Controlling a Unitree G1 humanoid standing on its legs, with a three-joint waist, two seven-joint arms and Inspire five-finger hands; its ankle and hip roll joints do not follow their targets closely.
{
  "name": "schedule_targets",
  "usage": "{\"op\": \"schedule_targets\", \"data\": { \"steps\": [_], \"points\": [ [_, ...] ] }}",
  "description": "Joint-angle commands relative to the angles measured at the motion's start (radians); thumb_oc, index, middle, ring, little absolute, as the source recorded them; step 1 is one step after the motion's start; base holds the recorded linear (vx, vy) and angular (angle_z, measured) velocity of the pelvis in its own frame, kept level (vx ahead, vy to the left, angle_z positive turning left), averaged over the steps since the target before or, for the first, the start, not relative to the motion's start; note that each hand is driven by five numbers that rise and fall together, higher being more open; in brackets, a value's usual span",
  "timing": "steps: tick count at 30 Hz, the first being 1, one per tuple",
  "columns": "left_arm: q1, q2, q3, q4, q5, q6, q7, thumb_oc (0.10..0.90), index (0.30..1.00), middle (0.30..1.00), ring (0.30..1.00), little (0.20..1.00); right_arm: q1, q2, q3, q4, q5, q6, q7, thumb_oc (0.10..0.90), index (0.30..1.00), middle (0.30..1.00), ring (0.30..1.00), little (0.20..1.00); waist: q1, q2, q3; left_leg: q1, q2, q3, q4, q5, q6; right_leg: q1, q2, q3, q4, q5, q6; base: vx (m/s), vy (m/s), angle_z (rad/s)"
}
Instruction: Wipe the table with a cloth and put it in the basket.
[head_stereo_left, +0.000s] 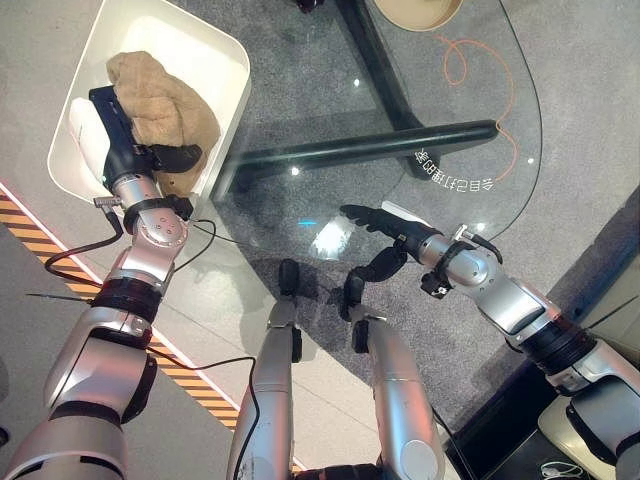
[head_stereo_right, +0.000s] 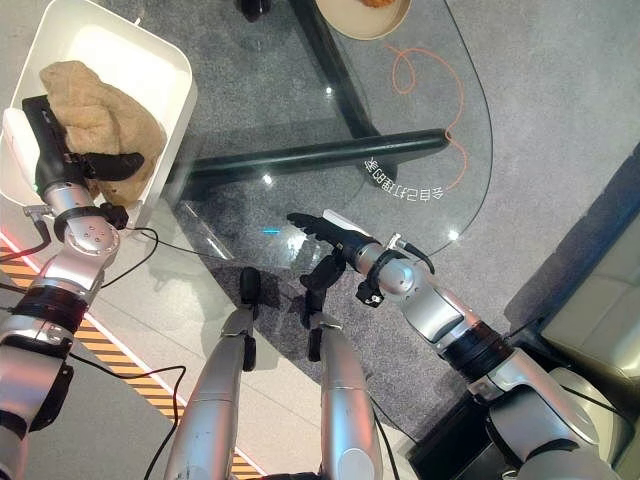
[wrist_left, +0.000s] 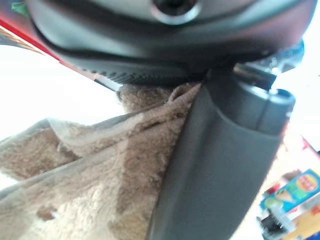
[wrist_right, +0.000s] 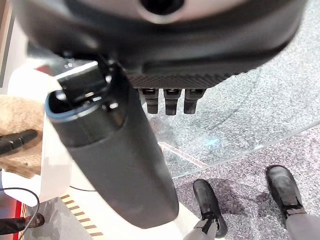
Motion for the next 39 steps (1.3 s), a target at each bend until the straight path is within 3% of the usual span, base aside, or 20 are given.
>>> {"op": "schedule_targets", "data": {
  "steps": [1, 3, 4, 5, 11, 24, 31, 39],
  "points": [
    [-0.104, 0.079, 0.007, 0.004, -0.004, 0.012, -0.019, 0.1, 0.3, 0.3, 0.3, 0.2, -0.026, 0.01, -0.031, -0.055, 0.02, -0.047, 0.013, 0.8, 0.9, 0.9, 0.9, 0.9, 0.018, -0.012, -0.021, 0.022, 0.014, 0.055, 0.09, -0.136, -0.001, 0.007, 0.063, 0.079, -0.095, 0.091, 0.042, 0.0, 0.0, 0.0],
    [-0.115, 0.074, 0.002, 0.037, -0.02, 0.027, -0.047, 0.122, 0.319, 0.319, 0.319, 0.222, -0.033, 0.016, -0.026, -0.044, 0.022, -0.052, 0.009, 0.8, 0.9, 0.9, 0.9, 0.9, 0.015, -0.018, -0.021, 0.018, 0.015, 0.054, 0.093, -0.138, -0.002, 0.004, 0.064, 0.08, -0.096, 0.093, 0.044, 0.0, 0.0, 0.0],
    [-0.122, 0.075, -0.001, 0.055, -0.018, 0.031, -0.066, 0.399, 0.556, 0.556, 0.556, 0.499, -0.037, 0.018, -0.023, -0.037, 0.024, -0.058, 0.009, 0.8, 0.9, 0.9, 0.9, 0.9, 0.013, -0.021, -0.021, 0.017, 0.016, 0.055, 0.093, -0.139, -0.002, 0.003, 0.065, 0.08, -0.096, 0.093, 0.045, 0.0, 0.0, 0.0],
    [-0.127, 0.073, -0.005, 0.071, -0.021, 0.037, -0.085, 0.8, 0.9, 0.9, 0.9, 0.9, -0.04, 0.019, -0.02, -0.034, 0.024, -0.059, 0.008, 0.8, 0.9, 0.9, 0.9, 0.9, 0.011, -0.023, -0.021, 0.015, 0.017, 0.055, 0.094, -0.139, -0.003, 0.0, 0.066, 0.08, -0.096, 0.094, 0.045, 0.0, 0.0, 0.0],
    [-0.126, 0.061, -0.014, 0.11, -0.048, 0.065, -0.105, 0.8, 0.9, 0.9, 0.9, 0.9, -0.042, 0.025, -0.016, -0.023, 0.023, -0.071, 0.006, 0.8, 0.9, 0.9, 0.9, 0.9, 0.008, -0.028, -0.021, 0.023, 0.017, 0.055, 0.089, -0.138, -0.004, 0.006, 0.067, 0.079, -0.101, 0.097, 0.046, 0.0, 0.0, 0.0],
    [-0.125, 0.076, 0.012, 0.101, -0.065, -0.007, -0.053, 0.8, 0.9, 0.9, 0.9, 0.9, -0.024, 0.029, -0.026, -0.049, 0.02, -0.06, -0.004, 0.8, 0.9, 0.9, 0.9, 0.9, 0.012, -0.026, -0.021, 0.048, 0.016, 0.052, 0.077, -0.134, -0.006, 0.026, 0.063, 0.071, -0.103, 0.092, 0.043, 0.0, 0.0, 0.0],
    [-0.088, 0.087, 0.058, 0.017, -0.026, -0.094, 0.124, 0.8, 0.9, 0.9, 0.9, 0.9, 0.006, 0.033, -0.041, -0.08, 0.019, -0.042, -0.023, 0.8, 0.9, 0.9, 0.9, 0.9, 0.024, -0.029, -0.021, 0.077, 0.017, 0.046, 0.073, -0.146, -0.007, 0.058, 0.064, 0.066, -0.103, 0.075, 0.039, -0.01, -0.048, 0.0],
    [-0.029, 0.086, 0.109, -0.126, 0.062, -0.129, 0.271, 0.8, 0.9, 0.9, 0.9, 0.9, 0.047, 0.041, -0.067, -0.113, 0.024, -0.026, -0.049, 0.8, 0.9, 0.9, 0.9, 0.9, 0.044, -0.025, -0.021, 0.102, 0.011, 0.031, 0.059, -0.143, -0.006, 0.089, 0.064, 0.057, -0.109, 0.065, 0.033, -0.01, -0.065, 0.0]
  ]
}}
